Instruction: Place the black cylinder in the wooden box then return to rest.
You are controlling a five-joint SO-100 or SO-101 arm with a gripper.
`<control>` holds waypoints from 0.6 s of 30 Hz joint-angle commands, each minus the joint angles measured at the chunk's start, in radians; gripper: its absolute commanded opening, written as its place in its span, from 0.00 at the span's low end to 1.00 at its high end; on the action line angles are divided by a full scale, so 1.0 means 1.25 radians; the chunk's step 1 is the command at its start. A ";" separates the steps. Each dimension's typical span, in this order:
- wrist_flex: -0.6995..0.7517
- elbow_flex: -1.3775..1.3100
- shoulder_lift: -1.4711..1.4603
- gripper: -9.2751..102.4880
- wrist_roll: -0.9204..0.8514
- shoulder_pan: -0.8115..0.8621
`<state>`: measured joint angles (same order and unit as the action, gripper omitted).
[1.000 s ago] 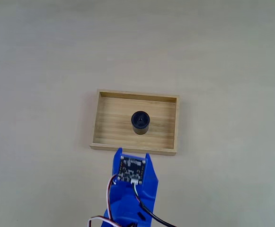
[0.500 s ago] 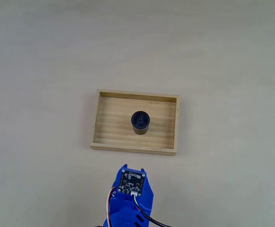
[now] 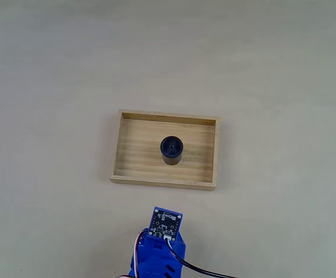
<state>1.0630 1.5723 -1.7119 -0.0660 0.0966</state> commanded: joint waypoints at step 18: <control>0.237 0.031 -0.010 0.08 -0.025 -0.001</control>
<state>1.3330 1.5785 -1.7135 -0.0798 0.0966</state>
